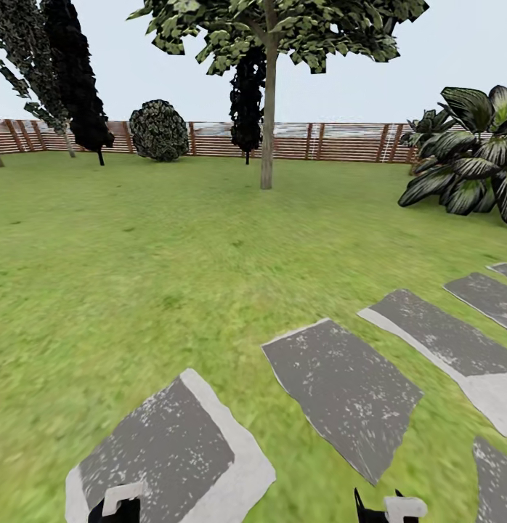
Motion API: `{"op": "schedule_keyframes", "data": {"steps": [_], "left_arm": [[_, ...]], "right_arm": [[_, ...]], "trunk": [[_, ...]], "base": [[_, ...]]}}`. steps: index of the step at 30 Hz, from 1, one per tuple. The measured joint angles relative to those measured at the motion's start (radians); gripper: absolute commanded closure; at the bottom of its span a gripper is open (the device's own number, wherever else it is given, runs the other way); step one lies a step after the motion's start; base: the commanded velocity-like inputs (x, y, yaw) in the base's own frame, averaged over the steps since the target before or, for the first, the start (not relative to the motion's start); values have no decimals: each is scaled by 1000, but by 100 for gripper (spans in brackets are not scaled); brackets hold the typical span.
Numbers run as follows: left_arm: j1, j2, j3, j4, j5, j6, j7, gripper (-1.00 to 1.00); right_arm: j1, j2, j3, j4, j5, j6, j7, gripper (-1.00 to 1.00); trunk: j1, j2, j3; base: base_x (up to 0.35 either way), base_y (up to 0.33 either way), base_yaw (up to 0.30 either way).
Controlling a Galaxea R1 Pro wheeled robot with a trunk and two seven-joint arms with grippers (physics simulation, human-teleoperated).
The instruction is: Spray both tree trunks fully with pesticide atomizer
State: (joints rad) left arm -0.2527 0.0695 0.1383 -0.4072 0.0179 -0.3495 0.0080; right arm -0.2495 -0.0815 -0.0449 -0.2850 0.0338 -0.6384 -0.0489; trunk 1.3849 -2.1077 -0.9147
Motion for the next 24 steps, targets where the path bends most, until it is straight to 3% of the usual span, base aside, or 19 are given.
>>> {"op": "schedule_keyframes", "data": {"steps": [11,17,24], "left_arm": [[0,1,2,-1,-1,0,0,100],[0,1,5,-1,-3,0,0,100],[0,1,33,0,-4,0,0,100]], "right_arm": [[0,0,-1,0,-1,0,-1,-100],[0,0,-1,-1,-2,0,-2,-100],[0,-1,-2,-1,-2,0,-2,-100]], "trunk": [[0,0,0],[0,0,0],[0,0,0]], "base": [[339,0,5],[339,0,200],[339,0,130]]}}
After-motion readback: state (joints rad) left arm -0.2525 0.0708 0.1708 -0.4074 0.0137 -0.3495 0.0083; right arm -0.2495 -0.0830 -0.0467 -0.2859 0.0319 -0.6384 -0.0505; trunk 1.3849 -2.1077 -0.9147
